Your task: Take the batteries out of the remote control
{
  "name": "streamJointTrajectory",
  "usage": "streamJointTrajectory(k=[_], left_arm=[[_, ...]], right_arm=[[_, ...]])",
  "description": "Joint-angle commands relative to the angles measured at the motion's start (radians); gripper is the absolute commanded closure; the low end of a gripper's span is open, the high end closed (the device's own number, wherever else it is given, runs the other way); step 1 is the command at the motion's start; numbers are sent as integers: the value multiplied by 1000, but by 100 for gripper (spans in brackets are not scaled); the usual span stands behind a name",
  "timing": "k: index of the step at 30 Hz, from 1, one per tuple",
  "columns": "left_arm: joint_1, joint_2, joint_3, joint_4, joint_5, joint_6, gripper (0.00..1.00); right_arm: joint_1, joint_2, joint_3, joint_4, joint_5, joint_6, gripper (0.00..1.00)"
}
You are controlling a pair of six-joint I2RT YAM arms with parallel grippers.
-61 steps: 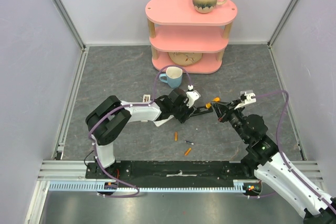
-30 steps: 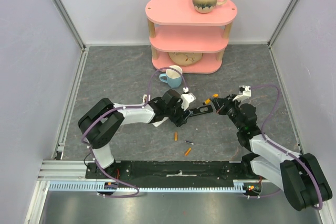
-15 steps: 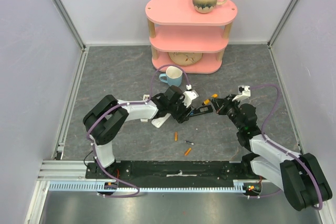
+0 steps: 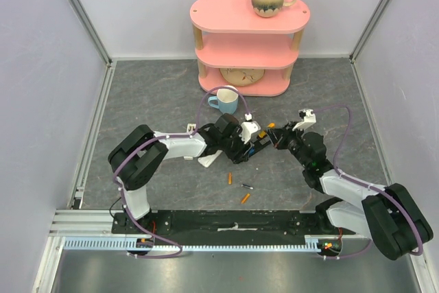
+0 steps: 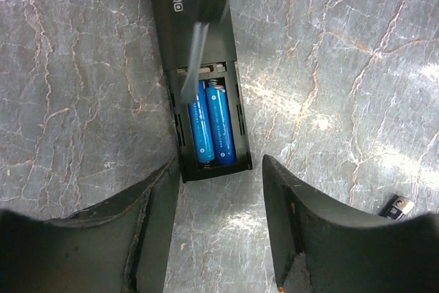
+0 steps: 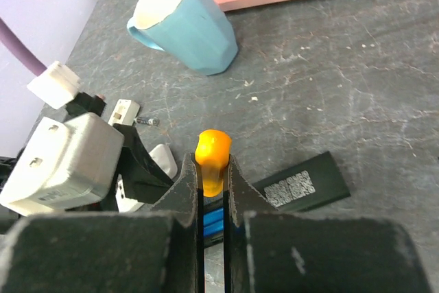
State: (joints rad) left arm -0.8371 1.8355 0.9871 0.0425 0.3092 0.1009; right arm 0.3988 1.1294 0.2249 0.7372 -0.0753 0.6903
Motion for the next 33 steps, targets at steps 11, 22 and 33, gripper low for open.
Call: streamJointTrajectory(k=[11,22,33], left_arm=[[-62,50,-4,-79,-209,-21,47],[-60,61,2,-90,-220,-9,57],[-62,70,10,-99,-228,-7,59]], right_arm=[[64,-28,50,-33,137,-112,100],[66,-17,42,-13,120,-169,100],[66,-17,8,-9,91,-140,100]])
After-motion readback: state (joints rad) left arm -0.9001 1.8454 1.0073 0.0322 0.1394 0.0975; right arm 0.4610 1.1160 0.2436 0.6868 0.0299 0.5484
